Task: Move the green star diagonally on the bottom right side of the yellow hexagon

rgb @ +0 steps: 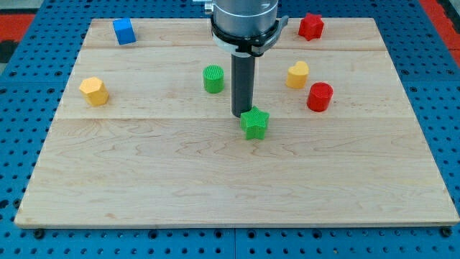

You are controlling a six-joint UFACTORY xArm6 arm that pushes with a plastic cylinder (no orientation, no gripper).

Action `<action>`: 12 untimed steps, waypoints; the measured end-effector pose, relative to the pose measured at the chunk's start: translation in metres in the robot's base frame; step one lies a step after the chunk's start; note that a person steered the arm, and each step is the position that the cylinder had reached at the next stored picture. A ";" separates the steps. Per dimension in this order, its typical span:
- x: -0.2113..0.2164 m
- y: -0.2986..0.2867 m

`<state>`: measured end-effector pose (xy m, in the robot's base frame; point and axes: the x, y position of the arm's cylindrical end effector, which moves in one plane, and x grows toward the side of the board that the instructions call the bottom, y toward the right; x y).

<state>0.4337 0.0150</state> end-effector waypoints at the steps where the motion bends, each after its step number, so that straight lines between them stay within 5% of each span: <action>1: 0.004 0.025; 2: 0.009 0.079; 7: 0.033 0.048; 8: 0.067 0.095; 9: 0.084 0.056; 12: 0.037 0.051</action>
<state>0.4710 0.0664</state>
